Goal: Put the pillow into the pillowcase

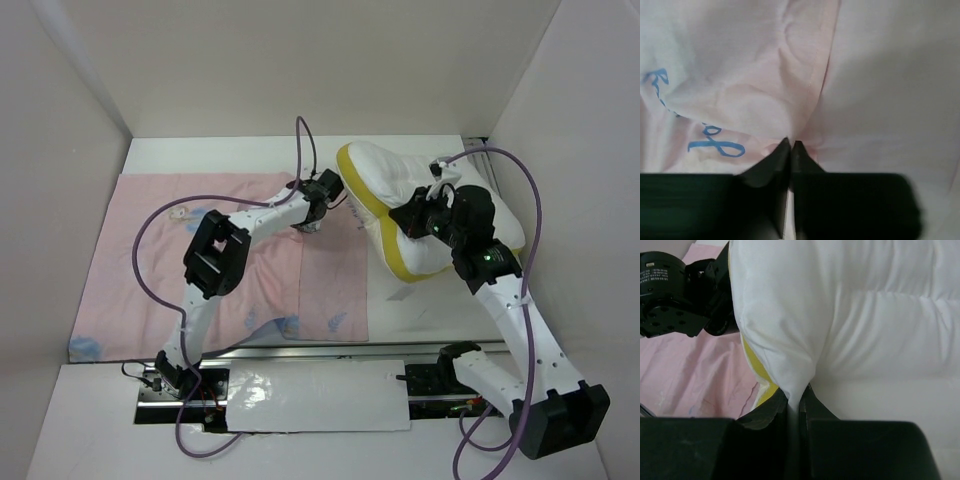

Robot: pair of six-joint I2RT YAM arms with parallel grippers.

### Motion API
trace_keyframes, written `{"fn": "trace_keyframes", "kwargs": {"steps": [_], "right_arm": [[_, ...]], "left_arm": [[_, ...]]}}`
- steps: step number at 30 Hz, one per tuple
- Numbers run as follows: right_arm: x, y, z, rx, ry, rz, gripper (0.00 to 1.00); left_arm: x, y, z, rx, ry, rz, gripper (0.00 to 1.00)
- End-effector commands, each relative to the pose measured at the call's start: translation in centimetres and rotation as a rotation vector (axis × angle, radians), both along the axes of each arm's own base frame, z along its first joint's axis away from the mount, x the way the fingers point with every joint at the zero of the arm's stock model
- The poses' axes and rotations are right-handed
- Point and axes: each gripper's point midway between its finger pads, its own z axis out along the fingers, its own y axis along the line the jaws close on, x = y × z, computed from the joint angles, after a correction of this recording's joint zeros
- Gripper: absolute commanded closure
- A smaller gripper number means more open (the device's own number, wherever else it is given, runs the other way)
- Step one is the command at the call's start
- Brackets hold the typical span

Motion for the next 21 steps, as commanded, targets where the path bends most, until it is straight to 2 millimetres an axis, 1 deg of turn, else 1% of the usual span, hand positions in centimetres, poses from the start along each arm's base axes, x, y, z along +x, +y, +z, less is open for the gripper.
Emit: {"fn": "trace_keyframes", "kwargs": {"steps": [1, 2, 3, 4, 5, 6, 7, 8, 9, 10, 11, 12, 13, 14, 15, 16, 17, 18, 19, 20, 21], "right_arm": [[-1.0, 0.1, -0.3, -0.009, 0.007, 0.023, 1.00], [-1.1, 0.1, 0.0, -0.006, -0.005, 0.023, 1.00], [-1.3, 0.0, -0.6, -0.010, 0.014, 0.023, 1.00], [-1.5, 0.0, -0.3, -0.007, 0.001, 0.023, 1.00], [-1.4, -0.2, -0.7, -0.013, 0.009, 0.013, 1.00], [-1.6, -0.3, -0.4, -0.018, -0.005, 0.015, 1.00], [-1.9, -0.1, -0.7, -0.025, 0.005, 0.036, 1.00], [-2.0, 0.1, -0.7, -0.028, 0.001, 0.054, 1.00], [-2.4, 0.3, -1.0, -0.026, 0.018, 0.068, 1.00], [-2.7, 0.4, -1.3, -0.035, 0.026, 0.090, 1.00], [-3.1, 0.9, -1.2, -0.040, 0.014, 0.137, 1.00], [-3.4, 1.1, -1.8, -0.040, 0.035, 0.149, 1.00], [-3.6, 1.3, -2.3, -0.043, 0.053, 0.160, 1.00], [-3.7, 1.4, -2.3, -0.047, 0.048, 0.172, 1.00], [-3.9, 1.8, -2.7, -0.049, 0.058, 0.186, 1.00], [-4.3, 2.1, -2.9, -0.051, 0.067, 0.200, 1.00], [-4.5, 2.3, -3.4, -0.053, 0.077, 0.209, 1.00], [-4.9, 2.7, -4.0, -0.057, 0.090, 0.228, 1.00], [-5.1, 3.2, -4.3, -0.060, 0.099, 0.257, 1.00], [-5.4, 3.7, -4.9, -0.060, 0.119, 0.281, 1.00], [-6.1, 4.5, -5.7, -0.067, 0.136, 0.323, 1.00]], "left_arm": [[1.0, 0.8, 1.4, 0.054, -0.049, 0.041, 0.93], [1.1, 0.9, 1.4, 0.060, -0.054, 0.044, 1.00], [1.4, 1.4, 1.4, 0.061, -0.054, 0.055, 1.00], [1.4, 1.3, 1.9, 0.055, -0.061, 0.056, 1.00], [1.4, 1.3, 1.9, 0.050, -0.062, 0.063, 1.00], [1.5, 2.0, 2.3, 0.046, -0.067, 0.075, 1.00], [1.2, 1.9, 3.1, 0.022, -0.072, 0.079, 1.00], [1.3, 2.0, 3.8, 0.000, -0.077, 0.083, 1.00], [1.7, 2.3, 4.3, -0.021, -0.090, 0.079, 1.00], [1.3, 2.2, 4.3, -0.034, -0.085, 0.061, 1.00], [1.5, 2.2, 6.2, -0.088, -0.109, 0.034, 1.00], [1.8, 2.6, 6.8, -0.126, -0.116, 0.025, 1.00], [1.9, 2.4, 7.4, -0.169, -0.120, 0.004, 1.00], [1.7, 1.9, 7.8, -0.230, -0.111, -0.028, 1.00], [2.0, 2.6, 9.5, -0.262, -0.137, -0.020, 1.00], [2.0, 2.6, 10.0, -0.266, -0.153, -0.029, 1.00], [2.5, 3.3, 10.7, -0.265, -0.180, -0.012, 1.00], [2.7, 3.2, 11.3, -0.267, -0.199, -0.024, 1.00], [2.8, 3.6, 11.8, -0.276, -0.205, -0.018, 1.00], [3.0, 4.0, 11.7, -0.276, -0.202, -0.022, 1.00], [2.9, 3.6, 12.0, -0.288, -0.194, -0.047, 1.00]]}}
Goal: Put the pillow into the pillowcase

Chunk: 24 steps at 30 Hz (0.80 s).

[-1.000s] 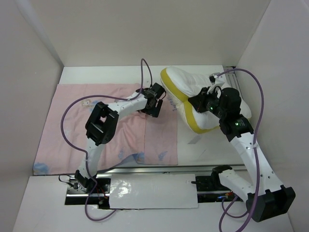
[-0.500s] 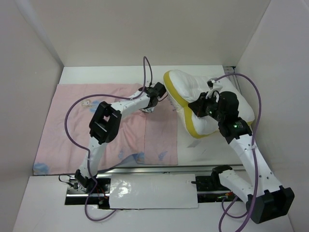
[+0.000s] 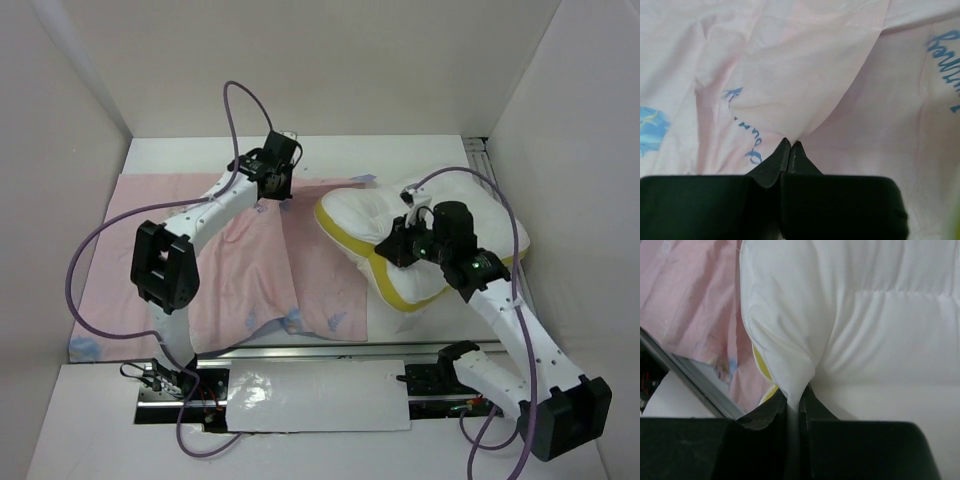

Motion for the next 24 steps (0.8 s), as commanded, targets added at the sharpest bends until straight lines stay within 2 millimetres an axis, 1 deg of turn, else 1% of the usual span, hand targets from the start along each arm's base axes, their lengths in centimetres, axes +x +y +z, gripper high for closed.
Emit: {"fn": "trace_keyframes", "kwargs": {"steps": [1, 2, 3, 4, 5, 6, 7, 8, 9, 10, 12, 13, 14, 15, 16, 17, 18, 19, 20, 21, 22, 23, 24], "right_arm": [[-1.5, 2.7, -0.9, 0.015, 0.034, 0.139, 1.00], [-1.7, 3.1, -1.4, 0.003, 0.043, 0.160, 1.00], [-2.3, 4.0, -2.1, -0.003, 0.059, 0.198, 1.00], [-2.2, 4.4, -3.1, -0.022, 0.088, 0.204, 1.00], [-2.0, 5.0, -3.2, -0.024, 0.077, 0.216, 1.00], [-2.4, 5.9, -3.5, -0.034, 0.079, 0.244, 1.00], [-1.9, 6.6, -4.1, -0.042, 0.079, 0.250, 1.00], [-1.6, 7.2, -3.7, -0.041, 0.062, 0.259, 1.00], [-1.4, 7.6, -4.0, -0.050, 0.058, 0.260, 1.00], [-1.1, 8.7, -3.1, -0.048, 0.027, 0.273, 1.00], [0.2, 9.5, -3.4, -0.073, 0.017, 0.253, 1.00], [1.1, 10.1, -2.4, -0.085, -0.012, 0.233, 1.00], [2.0, 10.6, -2.8, -0.101, -0.017, 0.214, 1.00], [2.5, 10.8, -2.8, -0.110, -0.016, 0.192, 1.00], [3.7, 10.8, -2.1, -0.125, -0.052, 0.144, 1.00], [4.4, 10.6, -2.4, -0.133, -0.053, 0.111, 1.00], [5.4, 11.0, -2.0, -0.127, -0.078, 0.092, 1.00], [6.0, 11.1, -1.8, -0.114, -0.087, 0.069, 1.00], [6.4, 11.6, -1.2, -0.091, -0.103, 0.062, 1.00], [7.1, 12.1, -1.0, -0.079, -0.119, 0.061, 1.00], [7.6, 12.4, -0.6, -0.070, -0.133, 0.059, 1.00], [7.7, 13.2, 0.2, -0.056, -0.160, 0.081, 1.00], [7.9, 13.8, 0.6, -0.044, -0.176, 0.104, 1.00]], "left_arm": [[0.6, -1.5, 2.6, -0.055, -0.060, -0.081, 1.00], [0.6, -1.6, 2.9, -0.062, -0.057, -0.087, 1.00], [0.4, -2.0, 2.9, -0.070, -0.051, -0.108, 1.00], [0.3, -1.9, 2.7, -0.066, -0.043, -0.108, 1.00], [0.2, -2.1, 2.7, -0.076, -0.038, -0.118, 1.00], [0.1, -2.5, 3.5, -0.097, -0.050, -0.131, 1.00], [0.0, -2.6, 3.5, -0.103, -0.047, -0.137, 1.00], [-0.3, -2.7, 3.9, -0.113, -0.044, -0.146, 1.00], [-0.5, -2.8, 4.6, -0.127, -0.053, -0.155, 1.00], [-0.6, -2.9, 5.0, -0.131, -0.060, -0.168, 1.00], [-1.2, -2.7, 4.9, -0.112, -0.061, -0.162, 1.00], [-1.4, -2.3, 5.0, -0.102, -0.065, -0.152, 1.00], [-1.8, -2.1, 5.6, -0.107, -0.077, -0.152, 1.00], [-2.2, -1.9, 5.3, -0.103, -0.067, -0.152, 1.00], [-2.4, -1.7, 5.3, -0.103, -0.067, -0.152, 1.00], [-2.6, -1.4, 5.4, -0.095, -0.070, -0.145, 1.00], [-3.0, -1.6, 5.9, -0.100, -0.078, -0.154, 1.00], [-3.4, -1.4, 5.6, -0.096, -0.070, -0.154, 1.00], [-3.6, -1.2, 5.6, -0.090, -0.073, -0.148, 1.00], [-3.7, -1.1, 6.2, -0.095, -0.085, -0.148, 1.00], [-3.9, -1.0, 5.7, -0.090, -0.075, -0.148, 1.00], [-4.1, -1.3, 6.2, -0.095, -0.084, -0.157, 1.00], [-4.4, -1.5, 5.7, -0.101, -0.067, -0.168, 1.00]]}}
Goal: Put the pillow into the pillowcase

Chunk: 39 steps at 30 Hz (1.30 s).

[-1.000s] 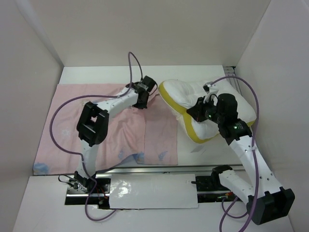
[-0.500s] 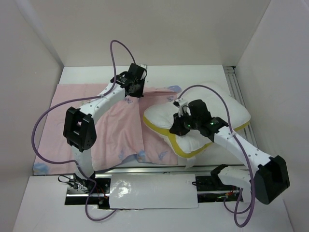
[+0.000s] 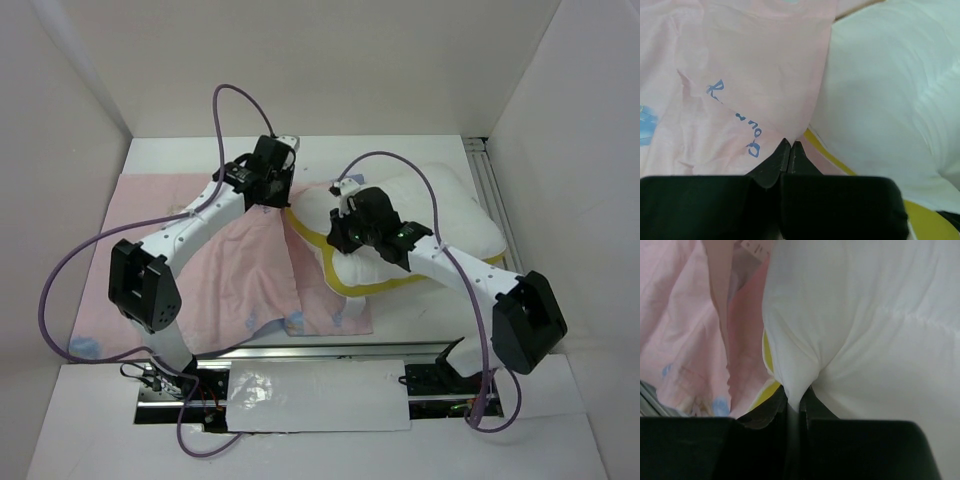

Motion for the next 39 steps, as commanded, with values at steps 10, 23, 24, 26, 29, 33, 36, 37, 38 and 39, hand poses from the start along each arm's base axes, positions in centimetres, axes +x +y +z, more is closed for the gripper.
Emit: {"fn": "trace_keyframes", "kwargs": {"steps": [10, 23, 24, 26, 29, 33, 36, 37, 38, 39], "right_arm": [[7.6, 7.1, 9.5, 0.350, -0.333, -0.033, 1.00], [11.7, 5.8, 9.2, 0.549, -0.403, -0.357, 1.00], [12.3, 5.2, 8.9, 0.571, -0.389, -0.424, 1.00], [13.4, 4.9, 7.6, 0.584, -0.365, -0.499, 1.00], [15.3, 4.4, 6.3, 0.611, -0.334, -0.627, 1.00], [17.4, 3.1, 5.5, 0.731, -0.260, -0.798, 1.00], [17.8, 3.0, 6.3, 0.834, -0.219, -0.818, 1.00], [18.2, 2.8, 7.0, 0.863, -0.220, -0.816, 1.00], [18.8, 2.5, 7.9, 0.891, -0.221, -0.811, 1.00], [19.1, 2.6, 8.8, 0.926, -0.211, -0.798, 1.00]], "left_arm": [[-2.8, -2.7, 1.7, -0.027, -0.019, -0.106, 1.00], [-6.8, -2.4, 1.0, -0.060, 0.027, -0.083, 1.00], [-7.2, -2.6, 1.0, -0.066, 0.028, -0.087, 1.00], [-7.5, -2.5, 0.9, -0.065, 0.031, -0.087, 1.00], [-7.8, -2.5, 0.9, -0.071, 0.036, -0.094, 1.00], [-7.9, -2.4, 0.8, -0.072, 0.046, -0.087, 1.00], [-8.1, -1.7, -1.0, -0.034, 0.080, -0.055, 1.00], [-8.2, -1.4, -1.4, -0.020, 0.086, -0.047, 1.00], [-8.1, -1.5, -1.8, -0.014, 0.094, -0.047, 1.00], [-8.3, -1.5, -2.6, -0.008, 0.115, -0.052, 1.00]]}}
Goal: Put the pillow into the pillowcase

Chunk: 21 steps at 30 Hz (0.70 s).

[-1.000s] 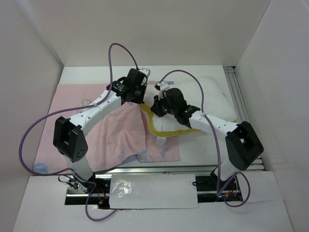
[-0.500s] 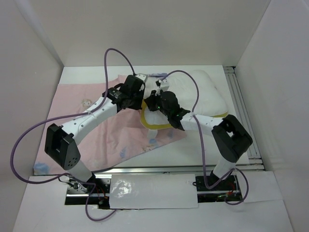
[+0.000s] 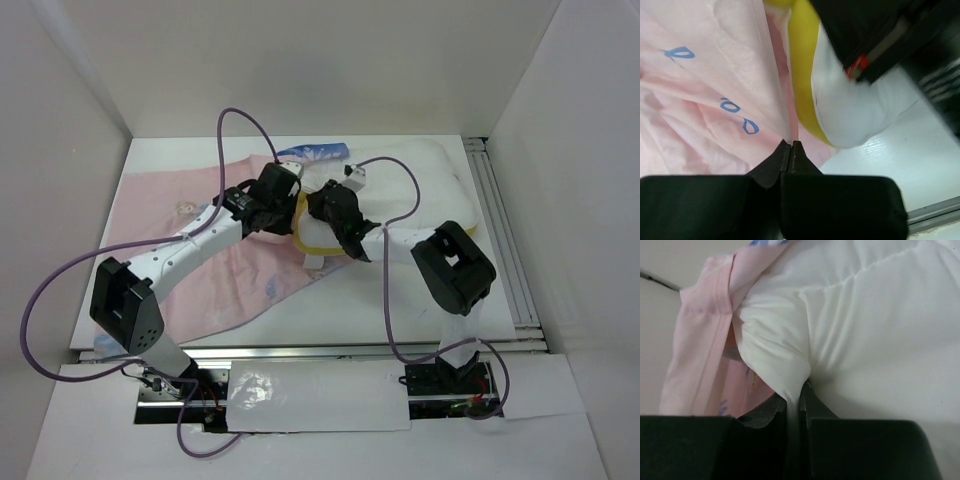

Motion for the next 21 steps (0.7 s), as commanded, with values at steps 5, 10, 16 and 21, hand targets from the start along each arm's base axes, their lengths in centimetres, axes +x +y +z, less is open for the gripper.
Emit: {"fn": "trace_keyframes", "kwargs": {"steps": [5, 10, 16, 21], "right_arm": [[6.5, -0.6, 15.2, 0.407, -0.259, -0.111, 1.00], [8.9, -0.6, 12.4, 0.413, -0.219, -0.199, 1.00], [9.3, 1.3, 8.1, 0.441, -0.176, -0.286, 1.00], [5.5, 3.5, 4.9, 0.353, -0.189, -0.156, 1.00]], "left_arm": [[-2.1, -1.6, -1.6, -0.023, 0.095, -0.067, 1.00], [-2.5, -4.3, -0.1, -0.106, 0.081, -0.171, 1.00], [-2.8, -6.4, 3.6, -0.181, 0.017, -0.250, 1.00], [0.6, -5.7, 8.7, -0.220, -0.117, -0.149, 1.00]]}}
